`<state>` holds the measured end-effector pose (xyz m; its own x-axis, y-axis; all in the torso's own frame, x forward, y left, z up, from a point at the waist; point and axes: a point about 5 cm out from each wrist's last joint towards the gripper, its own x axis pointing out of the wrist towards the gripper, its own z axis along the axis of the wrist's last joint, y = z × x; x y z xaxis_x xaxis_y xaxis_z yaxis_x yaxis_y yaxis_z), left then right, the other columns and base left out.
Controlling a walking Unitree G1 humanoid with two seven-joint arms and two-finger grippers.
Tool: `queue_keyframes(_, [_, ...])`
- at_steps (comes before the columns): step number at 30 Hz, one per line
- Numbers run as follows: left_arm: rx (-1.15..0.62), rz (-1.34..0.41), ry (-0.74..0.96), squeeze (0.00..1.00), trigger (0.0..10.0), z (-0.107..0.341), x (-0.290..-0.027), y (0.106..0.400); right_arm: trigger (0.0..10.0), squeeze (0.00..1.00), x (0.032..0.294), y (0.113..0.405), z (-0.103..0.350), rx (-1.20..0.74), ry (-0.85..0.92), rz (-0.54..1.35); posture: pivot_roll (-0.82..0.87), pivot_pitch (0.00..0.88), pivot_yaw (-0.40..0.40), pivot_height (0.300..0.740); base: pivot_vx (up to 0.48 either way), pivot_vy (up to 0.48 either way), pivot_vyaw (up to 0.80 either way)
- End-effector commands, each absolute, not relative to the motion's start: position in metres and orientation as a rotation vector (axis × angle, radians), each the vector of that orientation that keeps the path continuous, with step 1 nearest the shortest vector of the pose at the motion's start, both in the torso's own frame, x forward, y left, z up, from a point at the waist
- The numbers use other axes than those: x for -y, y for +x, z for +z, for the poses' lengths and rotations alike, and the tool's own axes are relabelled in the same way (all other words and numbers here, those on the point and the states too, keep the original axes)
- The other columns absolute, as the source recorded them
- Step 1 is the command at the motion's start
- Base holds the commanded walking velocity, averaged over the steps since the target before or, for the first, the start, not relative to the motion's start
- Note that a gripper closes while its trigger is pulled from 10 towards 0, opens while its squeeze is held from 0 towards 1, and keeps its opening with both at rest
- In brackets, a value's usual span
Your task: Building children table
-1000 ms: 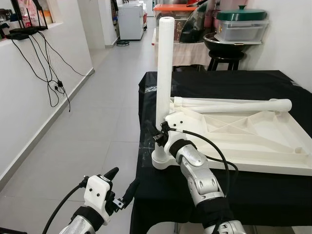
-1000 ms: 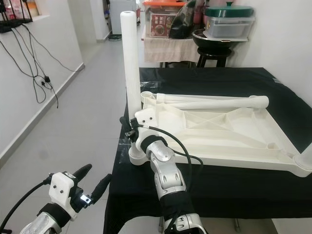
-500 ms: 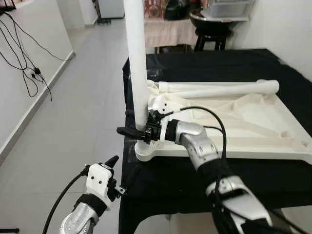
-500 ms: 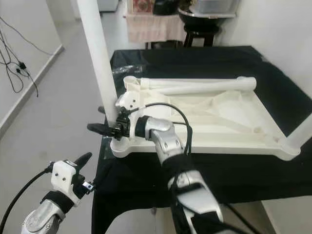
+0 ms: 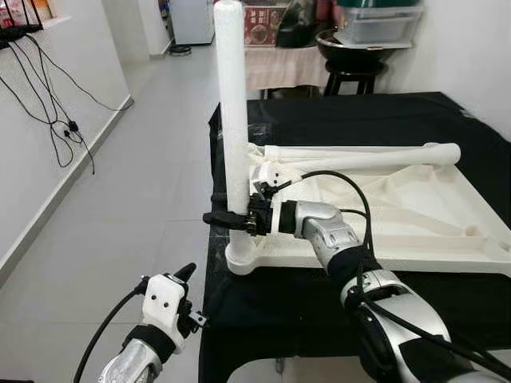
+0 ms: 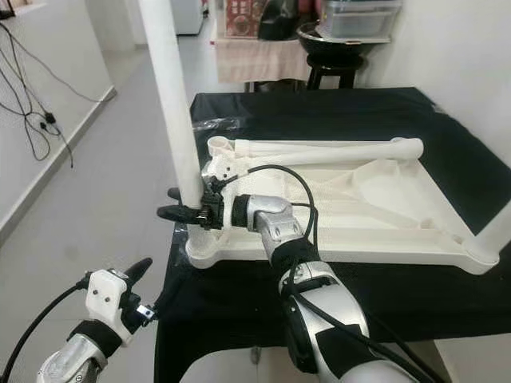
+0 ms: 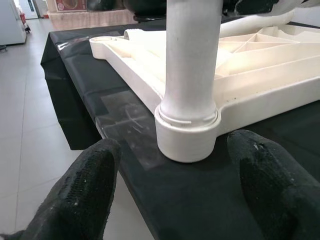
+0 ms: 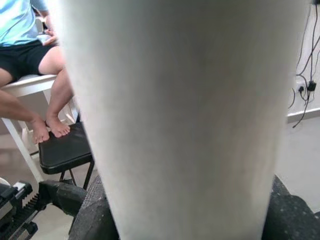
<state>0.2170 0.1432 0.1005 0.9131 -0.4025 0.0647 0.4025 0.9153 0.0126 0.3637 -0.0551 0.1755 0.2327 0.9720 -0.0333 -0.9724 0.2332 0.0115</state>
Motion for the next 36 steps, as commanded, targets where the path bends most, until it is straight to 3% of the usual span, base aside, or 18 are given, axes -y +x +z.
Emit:
queue_keyframes(1, [0.046,-0.417,0.005,0.0,10.0,0.098,-0.142,0.216,0.0,0.0,0.054,0.361,0.171,-0.049,0.005,1.351,0.03,0.0,-0.013,0.74,0.0,0.0,0.0])
queue_keyframes(4, [0.046,-0.416,0.005,0.0,10.0,0.098,-0.142,0.216,0.0,0.0,0.061,0.363,0.171,-0.026,-0.023,1.299,0.03,0.0,-0.013,0.74,0.0,0.0,0.0])
queue_keyframes(8, [0.049,-0.414,0.007,0.0,10.0,0.1,-0.143,0.215,0.0,0.0,0.071,0.362,0.161,-0.033,-0.052,1.068,0.02,0.019,-0.029,0.74,0.0,0.0,0.0])
queue_keyframes(9, [0.05,-0.413,0.008,0.0,10.0,0.1,-0.144,0.214,0.0,0.0,0.072,0.354,0.145,-0.058,-0.04,0.689,0.01,0.027,-0.034,0.74,0.0,0.0,0.0])
queue_keyframes(10, [0.05,-0.413,0.008,0.0,10.0,0.1,-0.144,0.214,0.0,0.0,0.072,0.354,0.145,-0.058,-0.04,0.689,0.01,0.027,-0.034,0.74,0.0,0.0,0.0])
queue_keyframes(11, [0.052,-0.411,0.009,0.0,10.0,0.101,-0.146,0.214,0.0,0.0,0.071,0.332,0.13,-0.099,-0.031,0.531,0.0,0.042,-0.021,0.74,0.0,0.0,0.0])
queue_keyframes(13, [0.052,-0.411,0.009,0.0,10.0,0.101,-0.146,0.214,0.0,0.0,0.071,0.332,0.13,-0.099,-0.031,0.531,0.0,0.042,-0.021,0.74,0.0,0.0,0.0])
queue_keyframes(14, [0.053,-0.408,0.008,0.0,10.0,0.102,-0.147,0.214,0.0,0.0,0.066,0.31,0.121,-0.117,-0.017,0.461,0.0,0.045,-0.015,0.74,0.0,0.0,0.0])
queue_keyframes(16, [0.057,-0.415,0.018,0.0,10.0,0.106,-0.147,0.215,0.0,0.0,0.061,0.306,0.123,-0.079,-0.043,0.49,-0.02,0.059,-0.002,0.74,0.0,0.0,0.0])
queue_keyframes(24, [0.064,-0.424,0.003,0.0,10.0,0.11,-0.148,0.216,0.0,0.0,0.052,0.32,0.132,-0.058,-0.072,0.527,-0.01,0.059,-0.008,0.74,0.0,0.0,0.0])
queue_keyframes(25, [0.068,-0.419,0.007,0.0,10.0,0.111,-0.148,0.218,10.0,0.0,0.047,0.323,0.135,-0.048,-0.059,0.552,0.01,0.06,-0.012,0.74,0.0,0.0,0.0])
queue_keyframes(26, [0.068,-0.419,0.007,0.0,10.0,0.111,-0.148,0.218,10.0,0.0,0.047,0.323,0.135,-0.048,-0.059,0.552,0.01,0.06,-0.012,0.74,0.0,0.0,0.0])
queue_keyframes(27, [0.074,-0.414,0.01,0.0,10.0,0.112,-0.147,0.219,10.0,0.82,0.041,0.325,0.142,-0.043,-0.032,0.602,0.01,0.06,-0.012,0.74,0.0,0.0,0.0])
queue_keyframes(28, [0.078,-0.411,0.012,0.0,10.0,0.113,-0.147,0.221,10.0,1.0,0.032,0.327,0.149,-0.037,-0.013,0.7,0.01,0.058,-0.009,0.74,0.0,0.0,0.0])
queue_keyframes(31, [0.083,-0.418,0.012,0.0,10.0,0.115,-0.146,0.223,10.0,1.0,0.022,0.333,0.162,-0.004,-0.017,0.918,0.01,0.052,-0.007,0.74,0.0,0.0,0.0])
queue_keyframes(32, [0.083,-0.424,0.012,0.0,10.0,0.115,-0.145,0.224,10.0,0.75,0.023,0.335,0.164,0.002,-0.012,0.998,0.03,0.045,-0.008,0.74,0.0,0.0,0.0])
queue_keyframes(35, [0.083,-0.431,0.013,0.0,10.0,0.116,-0.144,0.224,10.0,0.75,0.023,0.336,0.166,0.004,-0.002,1.074,0.03,0.045,-0.008,0.74,0.0,0.0,0.0])
queue_keyframes(36, [0.085,-0.44,0.022,0.0,10.0,0.117,-0.142,0.225,10.0,0.0,0.026,0.338,0.169,0.006,-0.018,1.168,0.05,0.04,-0.008,0.74,0.0,0.0,0.0])
